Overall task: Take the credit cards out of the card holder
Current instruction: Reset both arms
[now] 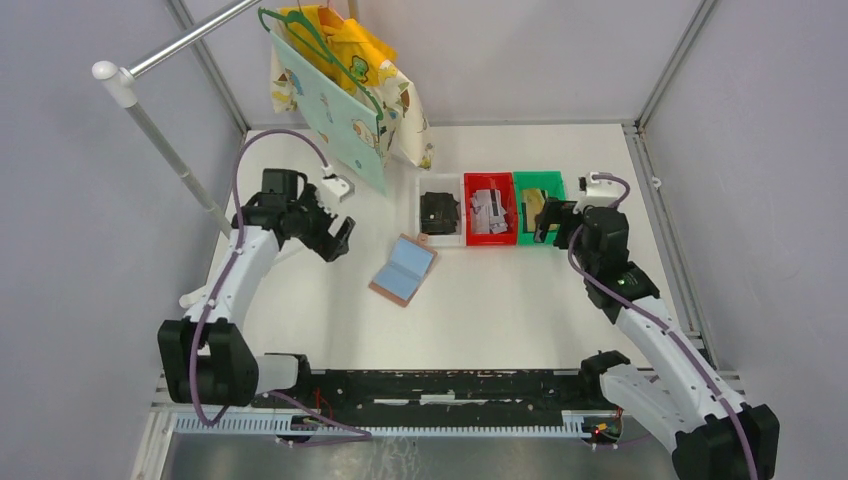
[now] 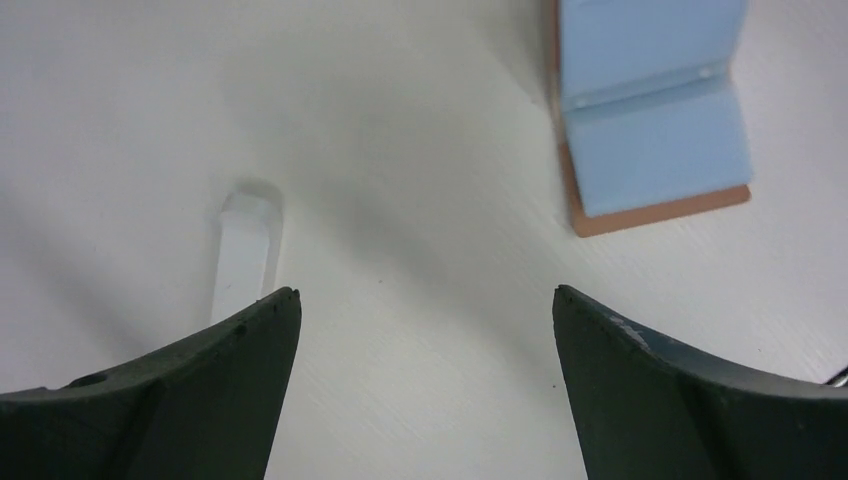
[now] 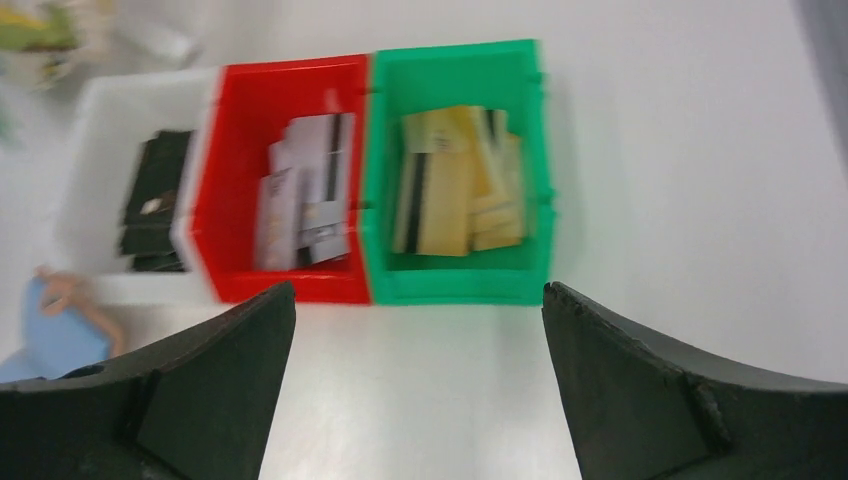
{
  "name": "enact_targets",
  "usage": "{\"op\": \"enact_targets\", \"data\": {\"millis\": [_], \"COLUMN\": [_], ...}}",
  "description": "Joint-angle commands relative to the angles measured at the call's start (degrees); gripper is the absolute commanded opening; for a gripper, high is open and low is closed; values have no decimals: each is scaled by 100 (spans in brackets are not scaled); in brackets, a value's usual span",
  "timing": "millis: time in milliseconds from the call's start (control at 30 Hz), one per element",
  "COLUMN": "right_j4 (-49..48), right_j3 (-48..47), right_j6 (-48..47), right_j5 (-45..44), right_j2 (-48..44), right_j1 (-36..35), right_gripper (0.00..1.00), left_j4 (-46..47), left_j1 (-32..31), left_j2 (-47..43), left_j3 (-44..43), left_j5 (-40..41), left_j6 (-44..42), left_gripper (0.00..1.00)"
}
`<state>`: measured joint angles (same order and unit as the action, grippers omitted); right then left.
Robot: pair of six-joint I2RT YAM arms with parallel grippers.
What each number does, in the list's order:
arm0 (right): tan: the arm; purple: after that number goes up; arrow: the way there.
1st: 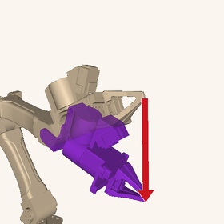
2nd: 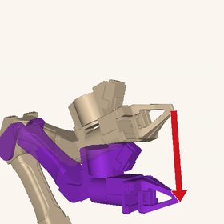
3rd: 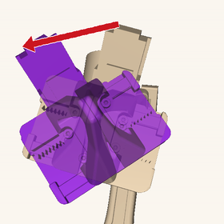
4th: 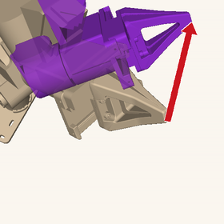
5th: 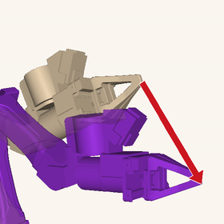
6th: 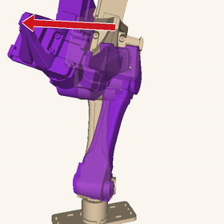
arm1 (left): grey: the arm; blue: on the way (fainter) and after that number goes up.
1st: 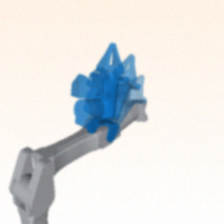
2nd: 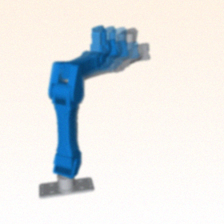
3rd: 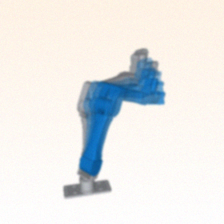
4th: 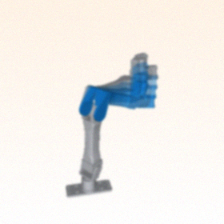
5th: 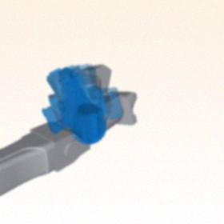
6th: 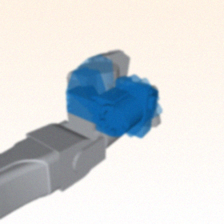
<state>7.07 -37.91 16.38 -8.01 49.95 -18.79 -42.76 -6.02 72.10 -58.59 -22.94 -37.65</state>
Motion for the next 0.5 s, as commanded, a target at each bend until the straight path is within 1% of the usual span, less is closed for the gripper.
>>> {"op": "enact_targets", "data": {"millis": [0, 67, 133, 167, 233, 300, 400, 467], "right_j4": [-208, -618, -1185, -1536, -2123, -2610, -3142, -3423], "right_j3": [405, 823, 1361, 1601, 2217, 2628, 2981, 3150], "right_j6": [-120, -83, -66, -132, -271, -357, -578, -684], "right_j5": [-1646, -1935, -2015, -2116, -2652, -3081, -3347, -3498], "right_j2": [-160, -253, -391, -471, -588, -600, -466, -322], "right_j1": [536, 855, 1206, 1330, 1404, 1412, 1425, 1434], "right_gripper": [98, 98, 98, 98, 98, 98, 98, 98], "left_j4": [1272, 1930, 2526, 2945, 3662, 4207, 5292, 5859], "left_j1": [960, 1379, 1734, 1826, 1937, 1957, 1955, 1961], "left_j2": [308, 438, 507, 501, 390, 244, 8, -60], "left_j3": [-58, 222, 499, 689, 1186, 1661, 2346, 2697], "left_j5": [-302, -369, -470, -492, -480, -481, -388, -352], "left_j6": [1304, 1582, 1805, 1881, 2024, 2101, 2393, 2612], "left_gripper": [100, 100, 100, 100, 100, 100, 100, 100]}}
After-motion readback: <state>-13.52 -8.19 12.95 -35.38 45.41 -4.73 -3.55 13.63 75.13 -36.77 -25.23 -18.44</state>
